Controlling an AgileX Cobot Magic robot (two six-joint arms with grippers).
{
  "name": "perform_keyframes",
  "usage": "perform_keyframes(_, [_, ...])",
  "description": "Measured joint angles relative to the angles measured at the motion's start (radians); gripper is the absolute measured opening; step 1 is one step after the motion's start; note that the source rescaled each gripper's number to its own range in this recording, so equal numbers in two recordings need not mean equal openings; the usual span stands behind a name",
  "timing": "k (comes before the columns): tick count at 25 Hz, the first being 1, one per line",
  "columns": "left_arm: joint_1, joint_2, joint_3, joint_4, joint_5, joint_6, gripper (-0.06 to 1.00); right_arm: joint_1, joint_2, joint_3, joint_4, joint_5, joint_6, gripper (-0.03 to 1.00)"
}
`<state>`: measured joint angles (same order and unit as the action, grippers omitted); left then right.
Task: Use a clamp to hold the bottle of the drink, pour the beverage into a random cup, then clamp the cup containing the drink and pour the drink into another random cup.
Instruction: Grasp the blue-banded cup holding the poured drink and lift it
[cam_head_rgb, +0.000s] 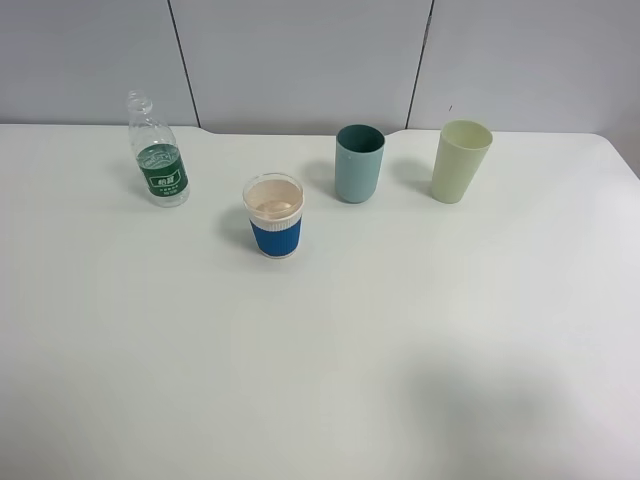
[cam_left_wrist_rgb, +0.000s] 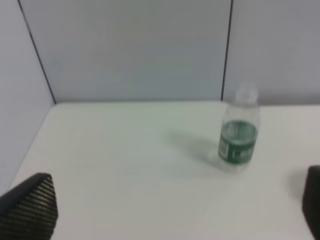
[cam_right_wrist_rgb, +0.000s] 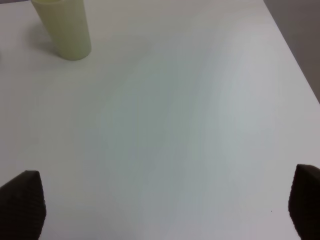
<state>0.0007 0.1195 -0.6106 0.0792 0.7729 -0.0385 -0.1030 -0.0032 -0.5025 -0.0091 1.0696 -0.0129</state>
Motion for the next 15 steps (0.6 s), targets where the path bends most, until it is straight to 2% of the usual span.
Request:
perform_keyframes(7, [0.000, -0.125, 0.077, -0.001, 0.128, 0.000, 0.99, 0.000, 0.000, 0.000, 0.000, 0.000, 0.000, 0.93])
perform_keyframes(15, [0.000, -0.125, 0.086, -0.003, 0.152, -0.001, 1.00, 0.000, 0.000, 0.000, 0.000, 0.000, 0.000, 0.93])
